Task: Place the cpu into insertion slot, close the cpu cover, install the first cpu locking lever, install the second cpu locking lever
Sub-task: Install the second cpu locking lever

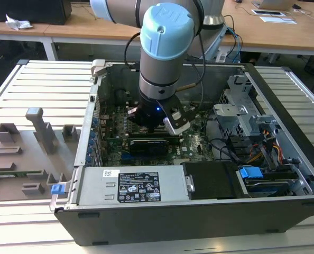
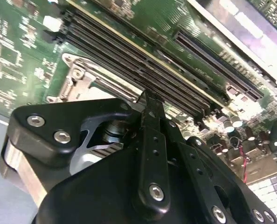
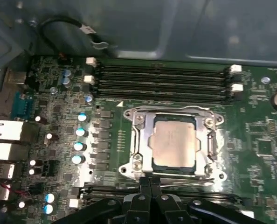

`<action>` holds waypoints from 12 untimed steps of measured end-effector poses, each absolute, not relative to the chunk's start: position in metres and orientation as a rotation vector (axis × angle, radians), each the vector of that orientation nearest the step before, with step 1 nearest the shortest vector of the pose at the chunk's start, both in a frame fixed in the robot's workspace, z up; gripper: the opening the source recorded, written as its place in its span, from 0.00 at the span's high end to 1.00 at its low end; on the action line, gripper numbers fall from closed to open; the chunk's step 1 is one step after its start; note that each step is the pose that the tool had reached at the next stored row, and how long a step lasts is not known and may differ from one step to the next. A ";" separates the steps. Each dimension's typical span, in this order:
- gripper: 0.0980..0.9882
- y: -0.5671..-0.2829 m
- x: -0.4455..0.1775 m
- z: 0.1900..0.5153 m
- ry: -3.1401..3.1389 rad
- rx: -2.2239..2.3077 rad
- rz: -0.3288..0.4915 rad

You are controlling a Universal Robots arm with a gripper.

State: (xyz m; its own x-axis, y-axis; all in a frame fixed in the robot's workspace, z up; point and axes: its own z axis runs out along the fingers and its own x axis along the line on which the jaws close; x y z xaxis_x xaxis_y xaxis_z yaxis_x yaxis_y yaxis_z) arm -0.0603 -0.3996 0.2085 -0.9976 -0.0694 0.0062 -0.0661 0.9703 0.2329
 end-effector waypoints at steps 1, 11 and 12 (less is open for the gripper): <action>0.99 -0.400 -0.063 0.207 -3.102 0.125 -0.368; 0.99 -0.390 -0.082 0.198 -3.087 0.221 -0.392; 0.99 -0.389 -0.082 0.198 -3.087 0.221 -0.391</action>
